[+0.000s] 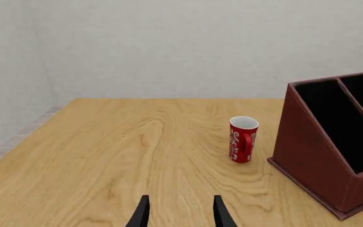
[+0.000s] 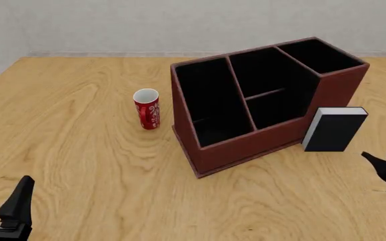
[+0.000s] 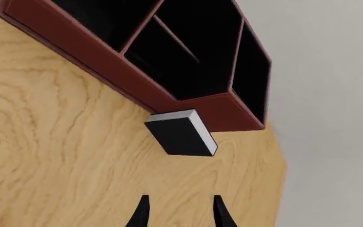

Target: Pick up the book and place it in the left compartment of the caddy.

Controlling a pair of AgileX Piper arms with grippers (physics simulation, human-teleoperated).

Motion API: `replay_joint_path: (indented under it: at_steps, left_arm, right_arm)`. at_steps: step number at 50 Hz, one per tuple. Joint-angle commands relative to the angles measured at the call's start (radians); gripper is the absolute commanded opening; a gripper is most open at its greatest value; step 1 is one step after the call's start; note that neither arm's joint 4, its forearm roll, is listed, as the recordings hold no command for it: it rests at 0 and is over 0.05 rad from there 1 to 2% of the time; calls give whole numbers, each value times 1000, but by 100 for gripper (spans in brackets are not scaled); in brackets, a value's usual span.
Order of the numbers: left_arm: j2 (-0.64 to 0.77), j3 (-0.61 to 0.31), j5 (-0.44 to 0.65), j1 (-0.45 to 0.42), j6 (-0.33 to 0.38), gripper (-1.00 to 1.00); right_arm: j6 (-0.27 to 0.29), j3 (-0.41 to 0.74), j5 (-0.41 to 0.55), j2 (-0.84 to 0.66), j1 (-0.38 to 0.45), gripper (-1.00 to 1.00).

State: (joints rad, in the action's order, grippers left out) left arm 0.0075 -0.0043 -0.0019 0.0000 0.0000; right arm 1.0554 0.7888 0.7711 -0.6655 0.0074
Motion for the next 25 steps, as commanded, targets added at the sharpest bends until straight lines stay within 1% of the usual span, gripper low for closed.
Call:
replay_joint_path:
  at_steps: [1, 3, 5, 7, 9, 10, 16, 17, 20, 21, 24, 25]
  left_arm:
    - [0, 0, 0, 0, 0, 100]
    - [0, 0, 0, 0, 0, 100]
    - [0, 0, 0, 0, 0, 100]
    - [0, 0, 0, 0, 0, 100]
    - [0, 0, 0, 0, 0, 100]
    - [0, 0, 0, 0, 0, 100]
    - [0, 0, 0, 0, 0, 100]
    - [0, 0, 0, 0, 0, 100]
    - [0, 0, 0, 0, 0, 100]
    - [0, 0, 0, 0, 0, 100]
    - [0, 0, 0, 0, 0, 100]
    - [0, 0, 0, 0, 0, 100]
  right_arm:
    - [91, 45, 91, -23, 15, 100]
    - [93, 55, 101, -26, 18, 100]
    - [128, 54, 118, -30, 11, 100]
    - [117, 88, 133, -49, 19, 100]
    - [137, 91, 137, -55, 11, 100]
    - [132, 109, 144, -67, 12, 100]
    - [157, 144, 168, -94, -1, 100]
    - [172, 146, 180, -99, -11, 100]
    - [178, 155, 195, -108, -14, 100]
    - [194, 150, 191, -112, -24, 100]
    - [198, 161, 194, -122, -27, 100]
    - [207, 173, 204, -130, -29, 100]
